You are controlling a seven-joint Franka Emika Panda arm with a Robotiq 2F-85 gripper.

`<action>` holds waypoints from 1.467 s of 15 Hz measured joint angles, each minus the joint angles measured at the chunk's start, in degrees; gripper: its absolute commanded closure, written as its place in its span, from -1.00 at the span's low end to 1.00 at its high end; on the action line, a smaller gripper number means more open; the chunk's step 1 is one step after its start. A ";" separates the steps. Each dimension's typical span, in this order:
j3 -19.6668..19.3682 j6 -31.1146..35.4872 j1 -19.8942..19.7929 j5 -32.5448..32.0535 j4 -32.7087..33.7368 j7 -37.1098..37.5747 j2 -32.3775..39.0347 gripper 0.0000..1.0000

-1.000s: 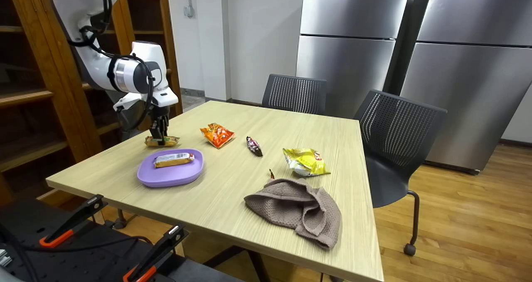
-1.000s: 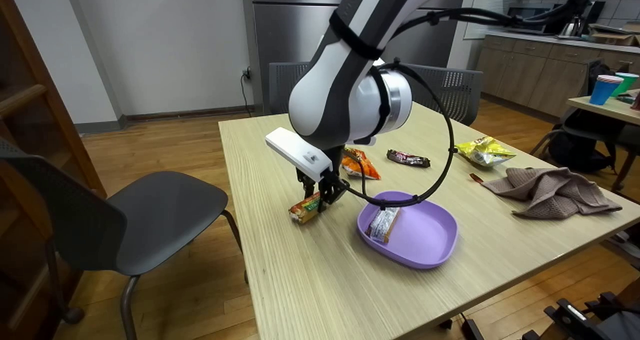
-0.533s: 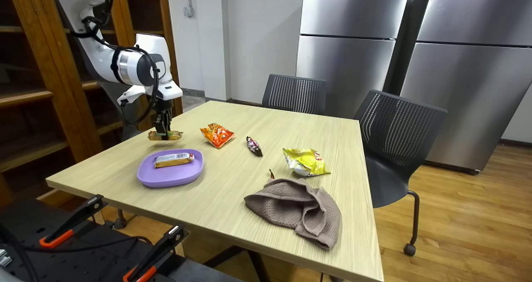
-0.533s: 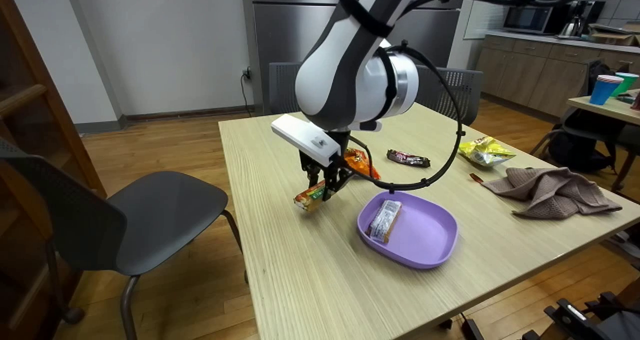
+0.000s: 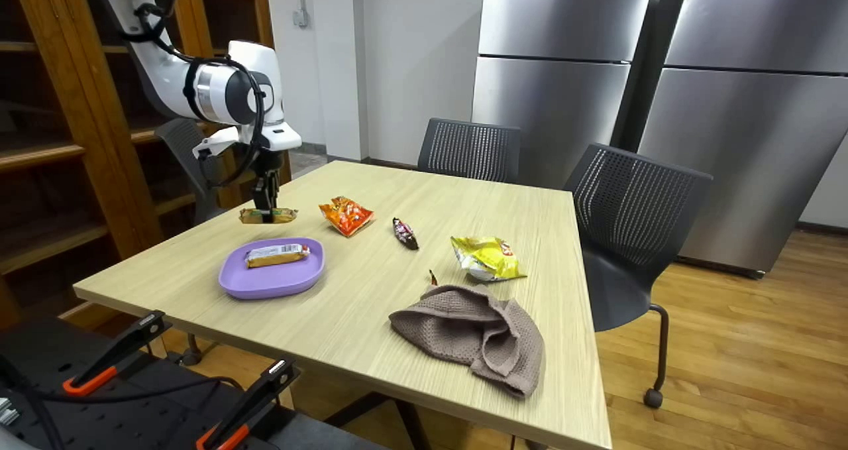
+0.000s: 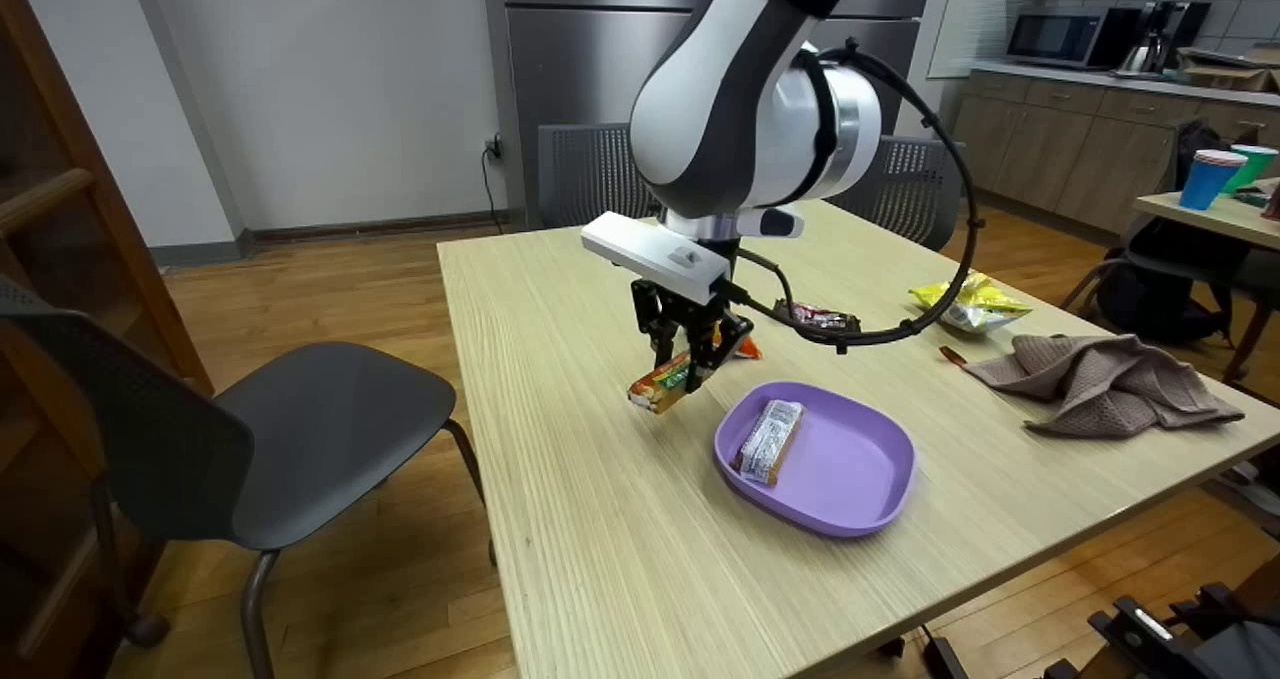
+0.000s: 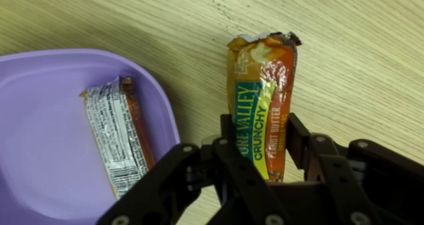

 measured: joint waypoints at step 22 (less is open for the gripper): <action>-1.09 -4.15 -4.15 -2.39 -16.49 -0.11 -9.64 0.67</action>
